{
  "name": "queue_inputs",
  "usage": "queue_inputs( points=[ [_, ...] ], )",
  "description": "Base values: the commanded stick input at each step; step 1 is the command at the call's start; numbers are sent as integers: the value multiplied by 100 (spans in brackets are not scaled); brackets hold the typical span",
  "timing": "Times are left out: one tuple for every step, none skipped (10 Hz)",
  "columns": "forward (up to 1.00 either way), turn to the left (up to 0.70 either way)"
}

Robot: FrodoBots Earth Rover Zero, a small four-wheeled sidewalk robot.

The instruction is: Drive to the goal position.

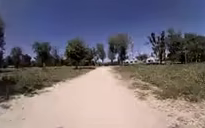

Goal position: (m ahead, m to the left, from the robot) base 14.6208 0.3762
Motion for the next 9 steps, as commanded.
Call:
queue_inputs(
  points=[
    [85,0],
    [85,0],
    [85,0],
    [85,0],
    [85,0],
    [85,0],
    [85,0],
    [85,0],
    [85,0]
  ],
)
